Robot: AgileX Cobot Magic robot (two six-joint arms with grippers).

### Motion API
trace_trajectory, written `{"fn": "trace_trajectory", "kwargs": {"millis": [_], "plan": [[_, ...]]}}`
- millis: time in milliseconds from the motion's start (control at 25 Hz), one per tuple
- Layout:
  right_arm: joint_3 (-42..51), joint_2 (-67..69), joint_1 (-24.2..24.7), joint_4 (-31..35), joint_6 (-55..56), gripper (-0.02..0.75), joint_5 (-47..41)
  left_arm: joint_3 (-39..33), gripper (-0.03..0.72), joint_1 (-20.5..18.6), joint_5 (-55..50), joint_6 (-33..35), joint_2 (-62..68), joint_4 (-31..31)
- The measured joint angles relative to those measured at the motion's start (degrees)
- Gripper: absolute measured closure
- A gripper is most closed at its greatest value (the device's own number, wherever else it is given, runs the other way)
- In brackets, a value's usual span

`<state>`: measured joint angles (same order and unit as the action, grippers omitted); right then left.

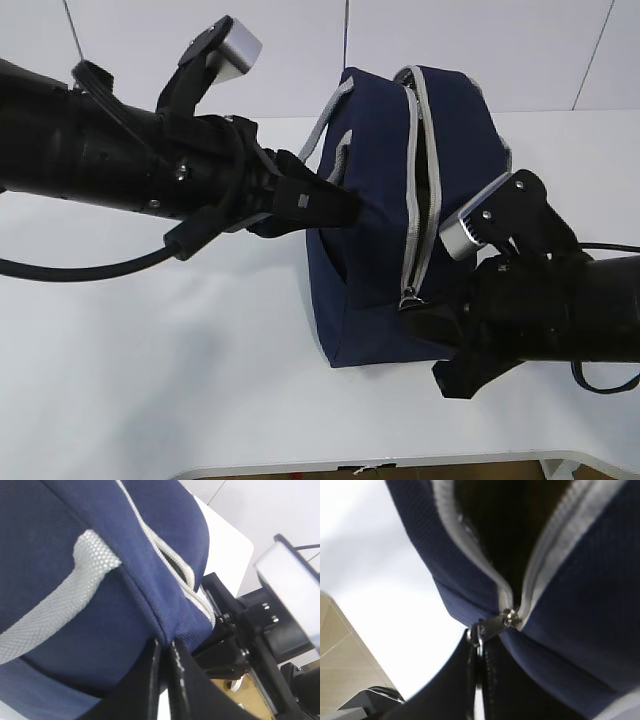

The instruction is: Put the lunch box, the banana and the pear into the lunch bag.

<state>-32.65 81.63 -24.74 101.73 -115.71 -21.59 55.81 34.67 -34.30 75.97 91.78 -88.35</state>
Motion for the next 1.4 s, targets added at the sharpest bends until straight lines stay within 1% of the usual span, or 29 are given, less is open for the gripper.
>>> {"fn": "trace_trajectory", "kwargs": {"millis": [280,400,640,800,880,1160,1400], "plan": [[0.00,-1.97,0.00,-1.07,4.76,0.720,0.59,0.00,0.700,0.00,0.00,0.00,0.00,0.00],[0.00,-3.32,0.00,-3.53,8.60,0.720,0.94,0.00,0.700,0.00,0.00,0.00,0.00,0.00],[0.00,-5.18,0.00,-14.76,22.11,0.720,0.73,0.00,0.700,0.00,0.00,0.00,0.00,0.00],[0.00,-5.44,0.00,-20.29,30.19,0.720,-2.59,0.00,0.701,0.00,0.00,0.00,0.00,0.00],[-0.62,-5.44,0.00,-24.97,35.52,0.720,-4.59,0.00,0.701,0.00,0.00,0.00,0.00,0.00],[-5.37,-5.44,0.00,-45.05,55.75,0.720,-8.44,0.00,0.701,0.00,0.00,0.00,0.00,0.00],[-11.78,-5.44,0.00,-61.97,71.12,0.720,-15.80,0.00,0.701,0.00,0.00,0.00,0.00,0.00]]}}
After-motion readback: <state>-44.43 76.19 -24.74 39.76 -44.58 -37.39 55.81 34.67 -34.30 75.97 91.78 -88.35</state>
